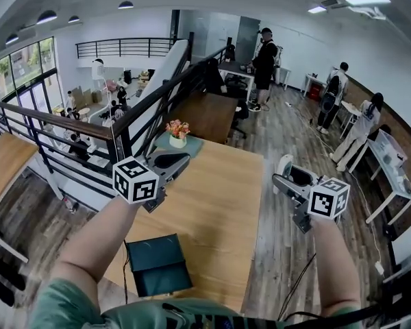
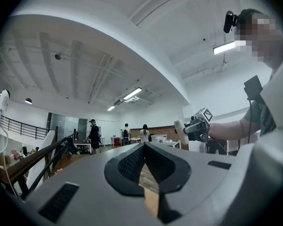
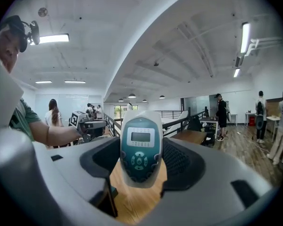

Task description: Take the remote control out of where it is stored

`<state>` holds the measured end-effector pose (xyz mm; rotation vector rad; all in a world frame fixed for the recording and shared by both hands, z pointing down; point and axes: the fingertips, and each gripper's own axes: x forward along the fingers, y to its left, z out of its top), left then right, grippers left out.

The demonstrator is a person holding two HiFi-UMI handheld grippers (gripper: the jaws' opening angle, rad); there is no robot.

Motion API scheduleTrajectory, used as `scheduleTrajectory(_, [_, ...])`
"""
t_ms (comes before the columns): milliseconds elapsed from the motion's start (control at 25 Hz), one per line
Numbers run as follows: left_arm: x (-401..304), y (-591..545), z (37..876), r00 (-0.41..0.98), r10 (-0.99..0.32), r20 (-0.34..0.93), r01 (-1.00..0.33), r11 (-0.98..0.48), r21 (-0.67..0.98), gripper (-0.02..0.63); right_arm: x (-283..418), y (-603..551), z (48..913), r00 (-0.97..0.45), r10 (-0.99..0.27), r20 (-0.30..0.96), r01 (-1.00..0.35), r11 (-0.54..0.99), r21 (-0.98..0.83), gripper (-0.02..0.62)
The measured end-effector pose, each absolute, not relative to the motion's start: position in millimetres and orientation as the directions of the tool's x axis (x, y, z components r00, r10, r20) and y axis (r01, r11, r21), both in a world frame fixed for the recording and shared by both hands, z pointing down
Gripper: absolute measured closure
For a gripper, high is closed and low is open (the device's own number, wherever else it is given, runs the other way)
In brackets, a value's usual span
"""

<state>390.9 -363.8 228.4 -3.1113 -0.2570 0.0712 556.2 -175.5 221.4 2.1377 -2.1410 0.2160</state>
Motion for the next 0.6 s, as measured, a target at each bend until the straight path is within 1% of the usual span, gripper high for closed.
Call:
scheduleTrajectory(160, [431,-408,259,0.98,0.196,-0.023,0.196,-0.981,-0.003,0.601,585,-231,244,0.005,-0.975,0.22,-0.999,-0.013,-0.037,0.305])
scheduleTrajectory(320, [470,-451,308,0.976,0.216,0.01,0.216,-0.976,0.035,0.601,615,-286,285,-0.007,-0.958,0.286,-0.999,-0.006,-0.043,0.305])
scheduleTrajectory(440, [504,-475,346,0.977,0.206,0.054,0.203,-0.977,0.06,0.601,650,-317,316,-0.006,-0.951,0.311,-0.998,-0.013,-0.06,0.305])
scheduleTrajectory(600, [543,-496,397,0.98,0.162,0.114,0.148,-0.982,0.116,0.601,698,-348,358,-0.026,-0.943,0.332,-0.993,-0.014,-0.116,0.305])
